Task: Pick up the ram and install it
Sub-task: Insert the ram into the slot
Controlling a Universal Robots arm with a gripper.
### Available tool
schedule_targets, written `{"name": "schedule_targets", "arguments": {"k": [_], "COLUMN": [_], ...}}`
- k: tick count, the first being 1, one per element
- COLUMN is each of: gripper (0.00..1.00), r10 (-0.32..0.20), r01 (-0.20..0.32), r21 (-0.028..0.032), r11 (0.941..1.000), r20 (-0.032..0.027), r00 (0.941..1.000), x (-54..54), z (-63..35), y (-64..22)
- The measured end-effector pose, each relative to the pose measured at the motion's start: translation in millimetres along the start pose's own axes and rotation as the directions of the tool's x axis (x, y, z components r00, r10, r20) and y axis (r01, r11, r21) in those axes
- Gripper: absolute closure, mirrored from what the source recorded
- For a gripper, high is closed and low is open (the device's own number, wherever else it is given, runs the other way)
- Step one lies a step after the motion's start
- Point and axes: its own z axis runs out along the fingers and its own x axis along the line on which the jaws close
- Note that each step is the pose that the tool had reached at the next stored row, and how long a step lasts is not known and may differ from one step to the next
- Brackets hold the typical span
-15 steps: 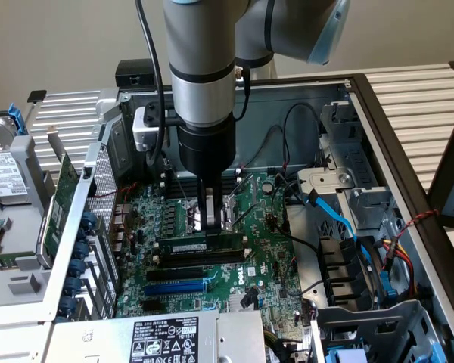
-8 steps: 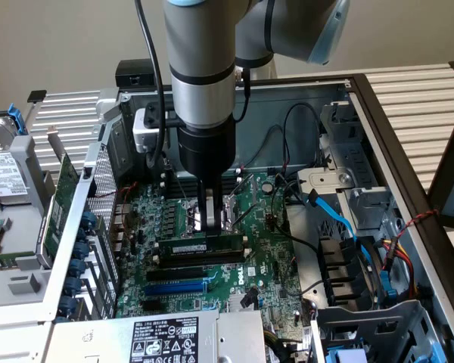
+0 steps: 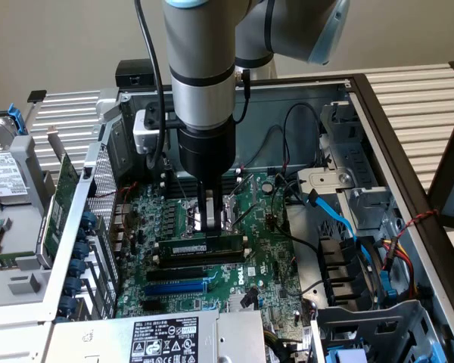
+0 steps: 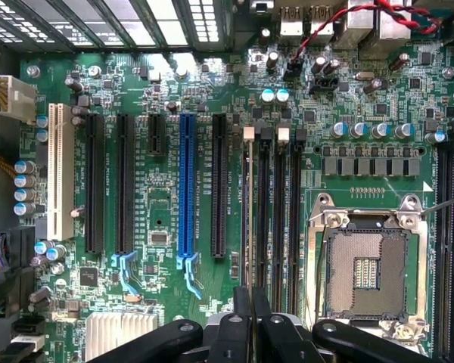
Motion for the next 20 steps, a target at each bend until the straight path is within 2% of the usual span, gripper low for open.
{"name": "schedule_targets", "arguments": {"k": [20], "gripper": [0.87], "r10": [0.005], "r01": [-0.005], "r21": [0.0], "r11": [1.0], "r20": [0.0003], "r00": [1.0], "x": [0.6], "z": [1.4], "y": [1.2]}}
